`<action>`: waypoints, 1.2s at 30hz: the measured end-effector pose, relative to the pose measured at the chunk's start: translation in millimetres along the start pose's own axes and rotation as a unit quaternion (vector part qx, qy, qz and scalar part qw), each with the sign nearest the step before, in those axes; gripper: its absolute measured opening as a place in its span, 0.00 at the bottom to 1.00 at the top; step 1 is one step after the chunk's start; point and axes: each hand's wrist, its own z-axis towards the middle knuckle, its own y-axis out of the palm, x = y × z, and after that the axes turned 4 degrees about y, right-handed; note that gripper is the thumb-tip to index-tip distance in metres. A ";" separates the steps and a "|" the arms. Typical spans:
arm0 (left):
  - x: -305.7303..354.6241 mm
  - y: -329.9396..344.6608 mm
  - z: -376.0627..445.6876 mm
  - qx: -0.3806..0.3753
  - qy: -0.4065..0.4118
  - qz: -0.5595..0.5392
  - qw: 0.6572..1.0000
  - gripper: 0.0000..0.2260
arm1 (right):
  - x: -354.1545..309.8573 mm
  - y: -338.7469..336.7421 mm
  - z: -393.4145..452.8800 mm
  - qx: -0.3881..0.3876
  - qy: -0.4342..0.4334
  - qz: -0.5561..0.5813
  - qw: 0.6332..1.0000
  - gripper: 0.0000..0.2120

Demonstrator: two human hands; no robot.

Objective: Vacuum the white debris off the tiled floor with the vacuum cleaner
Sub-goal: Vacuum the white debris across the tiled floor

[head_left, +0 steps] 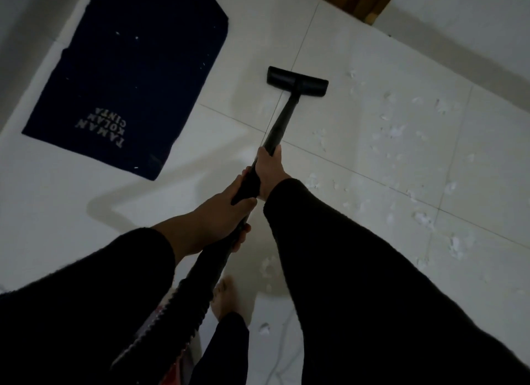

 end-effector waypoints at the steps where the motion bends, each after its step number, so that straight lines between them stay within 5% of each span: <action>1: 6.4 0.6 8.6 0.005 0.003 -0.001 1.000 0.25 | -9.1 0.0 7.4 0.000 -0.002 -0.005 1.000 0.24; 22: 190.5 62.4 218.9 0.063 0.004 -0.015 0.998 0.18 | -264.2 -57.5 147.1 0.030 -0.021 -0.070 0.997 0.26; 36: 196.3 99.8 198.2 0.049 -0.008 0.036 0.998 0.19 | -258.4 -102.8 119.1 0.014 -0.036 -0.060 0.997 0.25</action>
